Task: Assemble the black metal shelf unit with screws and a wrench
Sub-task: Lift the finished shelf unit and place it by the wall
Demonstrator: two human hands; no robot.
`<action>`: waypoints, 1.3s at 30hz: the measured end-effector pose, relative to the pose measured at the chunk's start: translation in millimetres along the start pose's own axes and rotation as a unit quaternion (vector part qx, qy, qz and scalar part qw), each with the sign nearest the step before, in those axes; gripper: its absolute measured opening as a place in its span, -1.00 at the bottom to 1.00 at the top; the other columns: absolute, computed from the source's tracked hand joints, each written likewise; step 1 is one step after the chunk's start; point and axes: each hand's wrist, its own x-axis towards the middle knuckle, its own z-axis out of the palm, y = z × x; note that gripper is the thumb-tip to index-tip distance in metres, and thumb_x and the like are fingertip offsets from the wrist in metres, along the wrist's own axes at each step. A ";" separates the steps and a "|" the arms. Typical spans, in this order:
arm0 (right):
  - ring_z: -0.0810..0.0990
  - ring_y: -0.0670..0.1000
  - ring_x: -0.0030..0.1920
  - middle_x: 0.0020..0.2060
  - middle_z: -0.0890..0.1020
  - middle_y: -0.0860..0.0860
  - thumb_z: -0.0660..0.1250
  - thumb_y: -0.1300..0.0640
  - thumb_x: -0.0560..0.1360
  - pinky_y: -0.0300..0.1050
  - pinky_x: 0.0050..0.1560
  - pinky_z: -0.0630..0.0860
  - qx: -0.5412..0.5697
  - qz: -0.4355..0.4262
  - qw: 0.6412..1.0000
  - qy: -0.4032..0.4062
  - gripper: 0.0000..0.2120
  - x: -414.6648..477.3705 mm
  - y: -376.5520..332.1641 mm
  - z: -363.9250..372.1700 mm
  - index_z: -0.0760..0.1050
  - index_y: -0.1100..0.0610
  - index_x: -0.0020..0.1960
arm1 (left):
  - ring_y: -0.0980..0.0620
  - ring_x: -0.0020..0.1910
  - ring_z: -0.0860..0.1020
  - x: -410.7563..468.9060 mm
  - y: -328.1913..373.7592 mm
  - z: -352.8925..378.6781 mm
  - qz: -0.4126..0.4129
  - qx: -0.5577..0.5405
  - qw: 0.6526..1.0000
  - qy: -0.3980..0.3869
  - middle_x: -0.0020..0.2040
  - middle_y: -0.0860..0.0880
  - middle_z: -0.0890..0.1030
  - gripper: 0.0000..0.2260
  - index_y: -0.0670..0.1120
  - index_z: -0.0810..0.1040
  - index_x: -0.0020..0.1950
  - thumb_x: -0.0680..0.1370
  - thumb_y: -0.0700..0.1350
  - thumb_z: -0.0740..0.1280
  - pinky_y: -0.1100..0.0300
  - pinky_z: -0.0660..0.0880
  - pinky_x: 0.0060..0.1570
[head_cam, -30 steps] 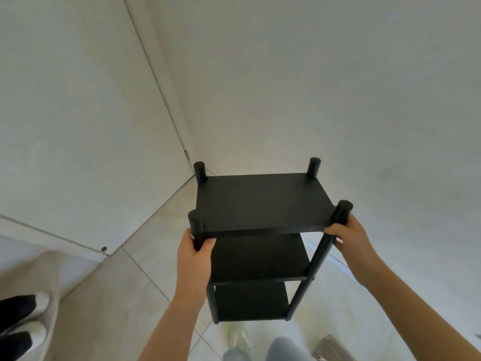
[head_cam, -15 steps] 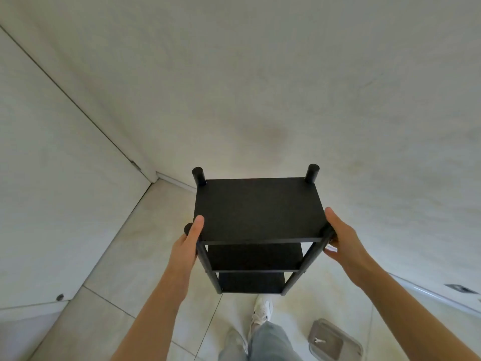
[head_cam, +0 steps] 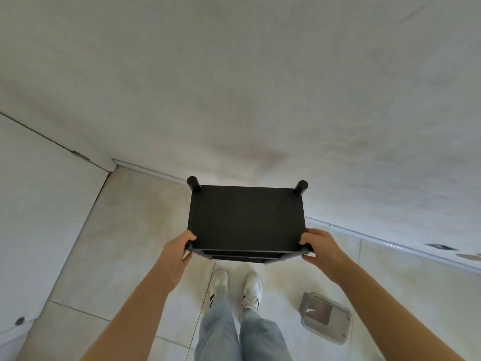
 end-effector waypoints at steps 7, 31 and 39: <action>0.50 0.30 0.23 0.23 0.50 0.26 0.20 0.49 0.51 0.09 0.15 0.52 0.091 0.077 0.992 0.028 -0.56 56.4 43.0 12.7 0.41 0.27 0.35 | -0.01 0.05 0.50 69.2 -5.3 -0.7 -0.037 0.011 0.999 -0.010 0.08 -0.16 0.51 -0.95 -0.24 0.53 -0.02 0.57 -0.31 0.27 0.19 0.45 0.08; 0.56 0.14 0.05 0.05 0.54 0.09 0.27 0.43 0.49 0.13 0.18 0.50 0.033 0.080 0.996 0.019 -0.54 127.6 76.6 25.4 0.36 0.17 0.35 | -0.03 0.01 0.46 145.9 -21.8 6.7 -0.029 0.078 0.995 -0.062 -0.06 -0.11 0.51 -0.77 -0.19 0.63 0.09 0.52 -0.33 0.25 0.18 0.45 0.06; 0.57 0.12 0.11 0.16 0.54 0.09 0.35 0.17 0.56 0.12 0.23 0.53 -0.078 0.026 0.997 0.004 -0.59 140.7 58.6 22.8 0.32 0.14 0.36 | -0.06 0.19 0.58 158.5 17.6 32.2 0.016 0.229 0.970 -0.075 0.21 -0.05 0.63 -0.70 -0.07 0.53 0.35 0.62 -0.19 0.32 -0.06 0.56 0.12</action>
